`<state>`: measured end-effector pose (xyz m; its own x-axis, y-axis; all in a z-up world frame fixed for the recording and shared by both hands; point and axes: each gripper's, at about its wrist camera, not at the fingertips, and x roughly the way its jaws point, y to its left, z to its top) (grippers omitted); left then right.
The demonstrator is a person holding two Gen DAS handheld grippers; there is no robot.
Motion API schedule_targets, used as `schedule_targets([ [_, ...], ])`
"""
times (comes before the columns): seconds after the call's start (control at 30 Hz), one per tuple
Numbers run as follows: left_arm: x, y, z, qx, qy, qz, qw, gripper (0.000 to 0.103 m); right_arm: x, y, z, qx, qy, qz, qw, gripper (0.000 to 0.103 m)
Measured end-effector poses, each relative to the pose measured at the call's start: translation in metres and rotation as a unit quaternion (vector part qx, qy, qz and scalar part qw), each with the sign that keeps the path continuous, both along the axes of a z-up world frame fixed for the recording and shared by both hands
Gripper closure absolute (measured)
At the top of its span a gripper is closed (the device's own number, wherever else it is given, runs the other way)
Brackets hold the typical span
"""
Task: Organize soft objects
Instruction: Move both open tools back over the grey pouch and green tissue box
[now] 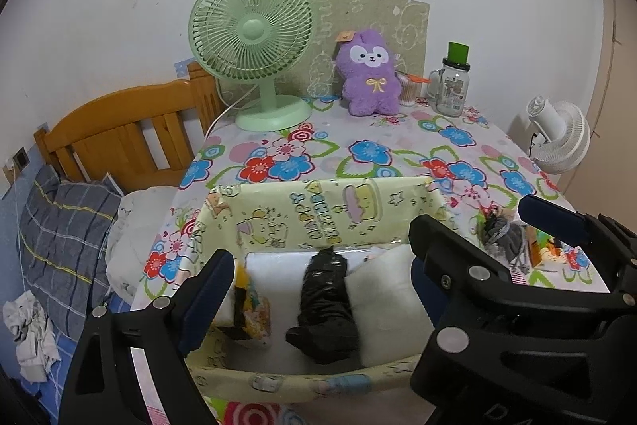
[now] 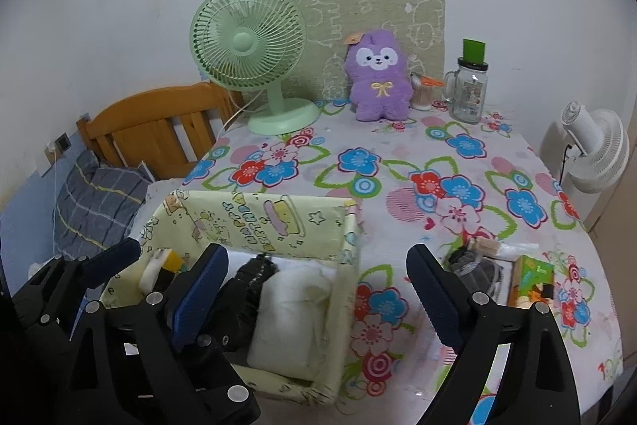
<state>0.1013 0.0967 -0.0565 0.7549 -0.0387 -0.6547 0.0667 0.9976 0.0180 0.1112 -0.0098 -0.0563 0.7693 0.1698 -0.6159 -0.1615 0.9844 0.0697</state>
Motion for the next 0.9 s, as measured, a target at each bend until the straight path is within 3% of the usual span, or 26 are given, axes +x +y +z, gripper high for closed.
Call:
schedule_targets([
  [0.43, -0.014, -0.044, 0.017, -0.005, -0.008, -0.009, 0.9999, 0.009, -0.023, -0.042, 0.024, -0.035, -0.022, -0.022, 0.999, 0.010],
  [0.9, -0.031, -0.095, 0.029, 0.000, -0.013, -0.015, 0.9998, 0.009, -0.049, -0.096, 0.039, -0.026, -0.036, -0.033, 0.998, 0.009],
])
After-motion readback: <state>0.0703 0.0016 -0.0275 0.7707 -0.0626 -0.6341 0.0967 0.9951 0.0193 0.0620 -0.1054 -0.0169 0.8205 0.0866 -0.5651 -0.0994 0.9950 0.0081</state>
